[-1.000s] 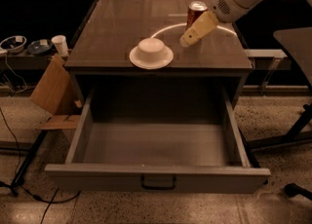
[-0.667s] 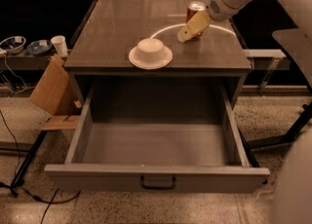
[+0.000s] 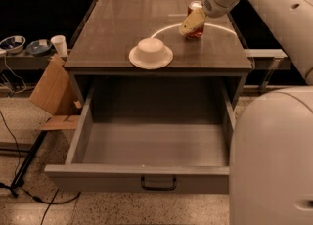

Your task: Place coke can into top drawer

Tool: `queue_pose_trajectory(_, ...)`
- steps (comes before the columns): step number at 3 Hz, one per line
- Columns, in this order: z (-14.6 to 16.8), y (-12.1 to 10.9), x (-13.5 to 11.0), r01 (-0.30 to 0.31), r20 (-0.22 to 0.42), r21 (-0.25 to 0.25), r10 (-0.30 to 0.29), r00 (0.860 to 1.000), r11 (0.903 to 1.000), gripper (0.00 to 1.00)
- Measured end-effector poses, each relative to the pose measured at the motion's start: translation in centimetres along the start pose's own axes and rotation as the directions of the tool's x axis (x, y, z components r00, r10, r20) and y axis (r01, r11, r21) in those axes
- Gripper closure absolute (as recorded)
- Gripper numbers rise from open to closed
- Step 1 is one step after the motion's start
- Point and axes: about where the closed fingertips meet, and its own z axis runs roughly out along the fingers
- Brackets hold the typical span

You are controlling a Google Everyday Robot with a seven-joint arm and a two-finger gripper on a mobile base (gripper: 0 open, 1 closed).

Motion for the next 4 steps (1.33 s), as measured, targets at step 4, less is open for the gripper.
queue_pose_trajectory(4, 5.0, -0.5, -5.0, 0.069, 0.08, 0.011, -0.07, 0.994, 0.9975, 0.19)
